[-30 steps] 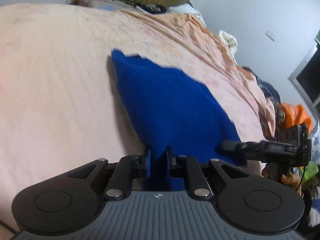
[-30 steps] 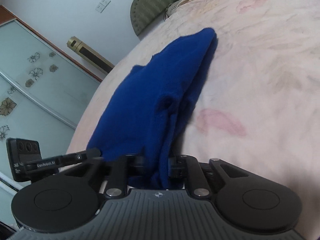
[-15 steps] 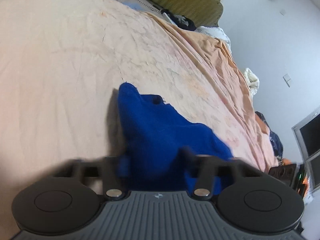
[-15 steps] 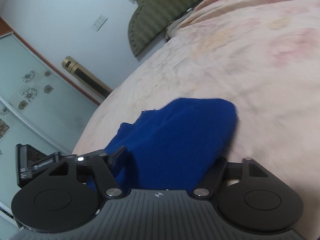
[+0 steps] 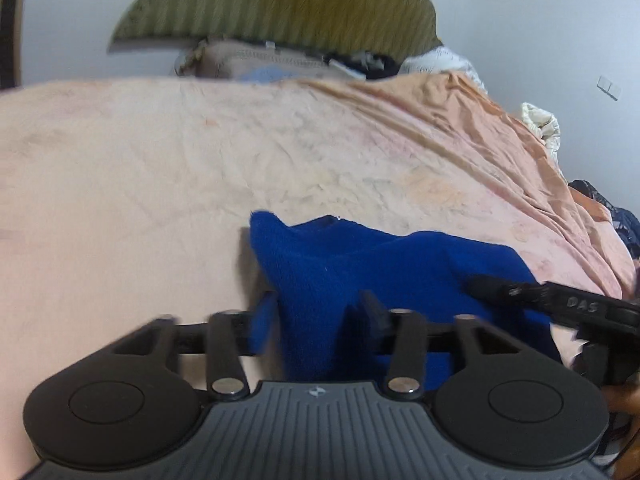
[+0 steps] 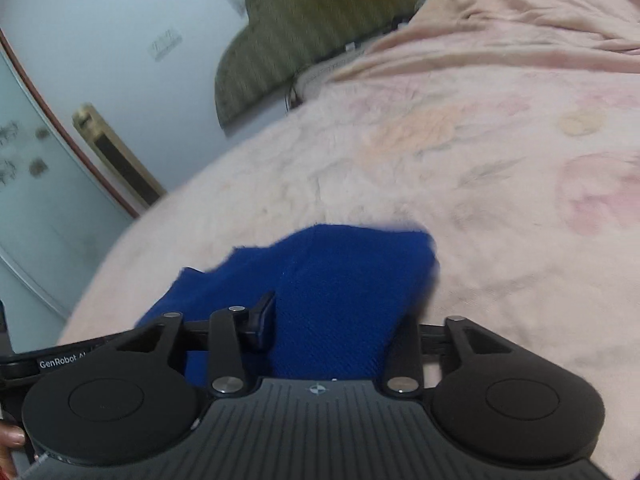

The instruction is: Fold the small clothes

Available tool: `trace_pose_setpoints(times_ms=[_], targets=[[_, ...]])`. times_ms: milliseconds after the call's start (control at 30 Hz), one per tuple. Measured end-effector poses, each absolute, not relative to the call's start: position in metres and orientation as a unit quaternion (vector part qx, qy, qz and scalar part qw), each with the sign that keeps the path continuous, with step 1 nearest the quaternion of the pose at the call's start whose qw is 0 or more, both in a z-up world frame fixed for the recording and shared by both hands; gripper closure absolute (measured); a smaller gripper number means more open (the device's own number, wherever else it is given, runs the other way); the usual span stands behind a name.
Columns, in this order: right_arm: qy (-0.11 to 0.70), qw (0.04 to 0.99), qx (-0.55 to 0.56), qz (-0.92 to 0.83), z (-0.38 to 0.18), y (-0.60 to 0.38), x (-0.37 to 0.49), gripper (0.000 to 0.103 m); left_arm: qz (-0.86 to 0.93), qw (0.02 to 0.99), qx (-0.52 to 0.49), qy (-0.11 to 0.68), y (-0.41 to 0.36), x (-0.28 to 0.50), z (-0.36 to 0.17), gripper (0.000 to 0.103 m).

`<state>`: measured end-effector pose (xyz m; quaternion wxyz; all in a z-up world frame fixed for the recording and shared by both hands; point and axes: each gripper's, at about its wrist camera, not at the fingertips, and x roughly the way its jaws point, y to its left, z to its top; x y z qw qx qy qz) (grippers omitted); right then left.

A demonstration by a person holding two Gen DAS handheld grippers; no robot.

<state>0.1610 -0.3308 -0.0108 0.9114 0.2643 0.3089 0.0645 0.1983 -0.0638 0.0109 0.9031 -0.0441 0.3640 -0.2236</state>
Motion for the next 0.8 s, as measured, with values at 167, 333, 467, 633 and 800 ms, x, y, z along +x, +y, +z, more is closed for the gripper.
trace_pose_setpoints(times_ms=[167, 333, 467, 633, 800], targets=[[0.288, 0.940, 0.183, 0.012, 0.015, -0.322, 0.092, 0.050, -0.227, 0.900, -0.046, 0.370, -0.050, 0.134, 0.012, 0.022], [0.328, 0.917, 0.202, 0.100, 0.007, -0.317, 0.034, 0.045, -0.243, 0.892, -0.008, 0.381, -0.055, 0.092, -0.004, 0.022], [0.332, 0.932, 0.147, 0.022, -0.002, -0.312, 0.009, 0.045, -0.208, 0.903, 0.018, 0.375, -0.055, 0.075, -0.003, 0.022], [0.265, 0.959, 0.096, -0.025, 0.018, -0.288, -0.026, 0.041, -0.153, 0.924, 0.006, 0.350, -0.056, 0.053, 0.002, 0.022], [0.277, 0.960, 0.011, -0.040, 0.003, -0.256, -0.028, 0.039, -0.111, 0.933, 0.040, 0.339, -0.070, 0.037, -0.004, 0.022]])
